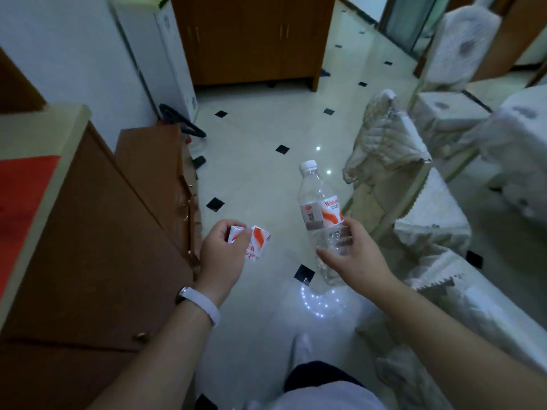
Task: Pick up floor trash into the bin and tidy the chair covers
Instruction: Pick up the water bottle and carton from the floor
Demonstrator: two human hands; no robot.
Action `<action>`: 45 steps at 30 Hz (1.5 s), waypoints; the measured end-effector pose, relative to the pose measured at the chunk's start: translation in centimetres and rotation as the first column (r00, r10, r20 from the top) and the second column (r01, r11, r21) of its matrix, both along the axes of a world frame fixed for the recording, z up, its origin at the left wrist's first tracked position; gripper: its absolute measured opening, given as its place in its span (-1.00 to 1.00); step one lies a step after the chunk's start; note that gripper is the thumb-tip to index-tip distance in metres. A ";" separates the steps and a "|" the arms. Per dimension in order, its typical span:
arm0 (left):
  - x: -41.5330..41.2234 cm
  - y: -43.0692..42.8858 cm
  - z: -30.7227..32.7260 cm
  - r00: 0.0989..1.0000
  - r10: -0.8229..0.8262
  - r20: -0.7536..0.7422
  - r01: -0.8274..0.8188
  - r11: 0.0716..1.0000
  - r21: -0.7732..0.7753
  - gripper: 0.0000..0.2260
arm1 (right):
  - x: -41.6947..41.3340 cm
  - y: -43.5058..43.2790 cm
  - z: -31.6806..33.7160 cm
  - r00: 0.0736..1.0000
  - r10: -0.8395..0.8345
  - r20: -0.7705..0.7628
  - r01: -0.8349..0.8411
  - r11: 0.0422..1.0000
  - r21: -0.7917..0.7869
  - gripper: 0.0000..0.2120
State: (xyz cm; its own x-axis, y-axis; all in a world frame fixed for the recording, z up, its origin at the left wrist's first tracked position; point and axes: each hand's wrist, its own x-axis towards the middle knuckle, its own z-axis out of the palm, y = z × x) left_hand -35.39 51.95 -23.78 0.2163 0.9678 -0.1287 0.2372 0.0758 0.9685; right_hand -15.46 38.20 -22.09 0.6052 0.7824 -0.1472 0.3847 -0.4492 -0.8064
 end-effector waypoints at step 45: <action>40.1 56.6 0.6 0.982 -0.182 -0.044 0.183 0.983 0.013 -0.94 | 39.1 50.0 -0.1 0.963 -0.269 0.003 0.269 0.962 -0.043 -0.49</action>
